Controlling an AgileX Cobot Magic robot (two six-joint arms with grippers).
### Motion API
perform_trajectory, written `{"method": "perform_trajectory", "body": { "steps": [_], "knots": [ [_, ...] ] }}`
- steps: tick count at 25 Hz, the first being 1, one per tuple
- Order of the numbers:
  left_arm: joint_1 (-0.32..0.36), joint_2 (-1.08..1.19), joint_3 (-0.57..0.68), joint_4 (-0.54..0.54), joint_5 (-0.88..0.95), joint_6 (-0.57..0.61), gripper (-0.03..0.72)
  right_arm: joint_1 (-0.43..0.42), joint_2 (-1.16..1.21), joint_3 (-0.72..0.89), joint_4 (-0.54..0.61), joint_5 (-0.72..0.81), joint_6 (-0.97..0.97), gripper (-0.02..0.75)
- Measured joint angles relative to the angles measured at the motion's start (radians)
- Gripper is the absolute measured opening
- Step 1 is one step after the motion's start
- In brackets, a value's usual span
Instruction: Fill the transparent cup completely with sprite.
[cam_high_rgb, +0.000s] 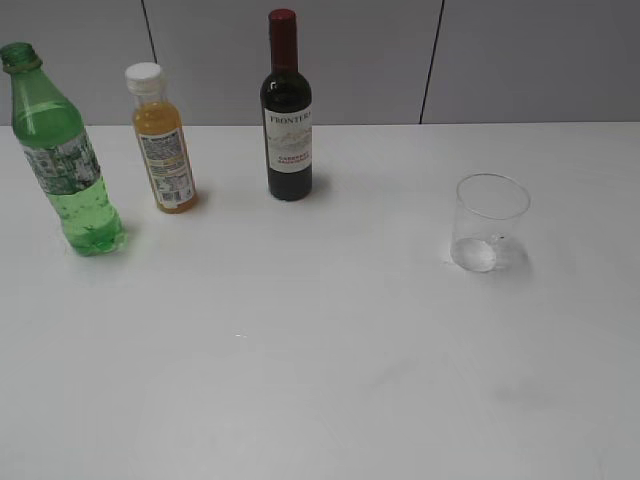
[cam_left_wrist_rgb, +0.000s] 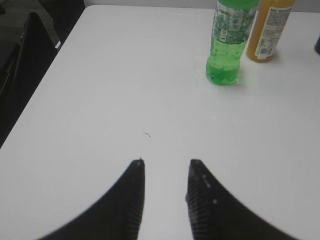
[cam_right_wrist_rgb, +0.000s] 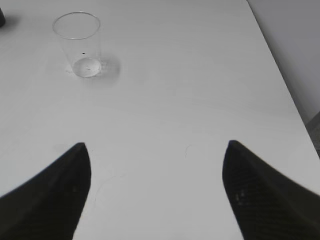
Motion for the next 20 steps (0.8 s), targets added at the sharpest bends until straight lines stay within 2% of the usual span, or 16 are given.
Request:
{"method": "perform_trajectory", "body": {
  "steps": [15,20],
  "knots": [
    [0.000,0.000,0.000,0.000,0.000,0.000,0.237,0.000,0.000,-0.001,0.000,-0.007,0.000,0.627],
    [0.000,0.000,0.000,0.000,0.000,0.000,0.237,0.000,0.003,-0.014,-0.006,-0.094,0.000,0.626]
  ]
}}
